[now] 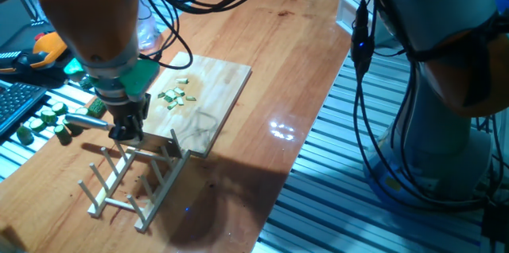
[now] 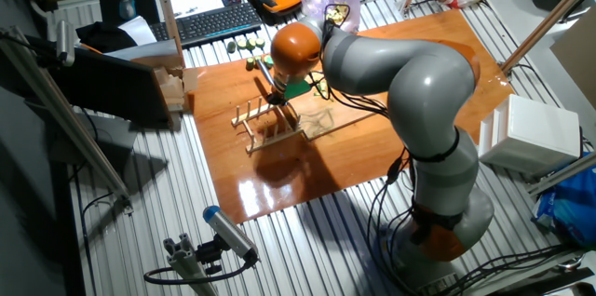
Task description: Chop the cucumber into shreds
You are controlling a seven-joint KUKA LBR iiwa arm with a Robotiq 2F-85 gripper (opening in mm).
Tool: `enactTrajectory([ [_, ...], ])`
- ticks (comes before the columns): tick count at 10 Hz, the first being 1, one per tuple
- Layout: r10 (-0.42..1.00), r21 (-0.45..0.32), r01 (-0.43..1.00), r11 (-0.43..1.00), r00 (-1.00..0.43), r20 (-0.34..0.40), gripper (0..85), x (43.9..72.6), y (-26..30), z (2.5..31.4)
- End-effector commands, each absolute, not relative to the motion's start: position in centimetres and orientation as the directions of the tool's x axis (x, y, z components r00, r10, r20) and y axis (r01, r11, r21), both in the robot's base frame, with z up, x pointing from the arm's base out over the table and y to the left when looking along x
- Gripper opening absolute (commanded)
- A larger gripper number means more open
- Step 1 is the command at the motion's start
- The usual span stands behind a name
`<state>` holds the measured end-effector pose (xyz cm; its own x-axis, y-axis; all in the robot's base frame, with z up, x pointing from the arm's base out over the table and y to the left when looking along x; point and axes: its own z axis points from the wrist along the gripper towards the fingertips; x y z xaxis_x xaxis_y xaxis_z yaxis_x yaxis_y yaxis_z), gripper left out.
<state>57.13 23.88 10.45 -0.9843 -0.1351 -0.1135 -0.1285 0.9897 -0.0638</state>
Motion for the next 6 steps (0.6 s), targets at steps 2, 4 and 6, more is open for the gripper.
enactTrajectory([
  [2,-0.134,-0.062,-0.128,0.990,-0.985,-0.110,17.0,56.85,23.63,10.11],
  [4,-0.132,-0.085,-0.123,0.989,-0.985,-0.110,17.0,56.61,23.75,9.86],
  [6,-0.131,-0.084,-0.122,0.989,-0.986,-0.107,34.0,56.65,23.75,10.03],
])
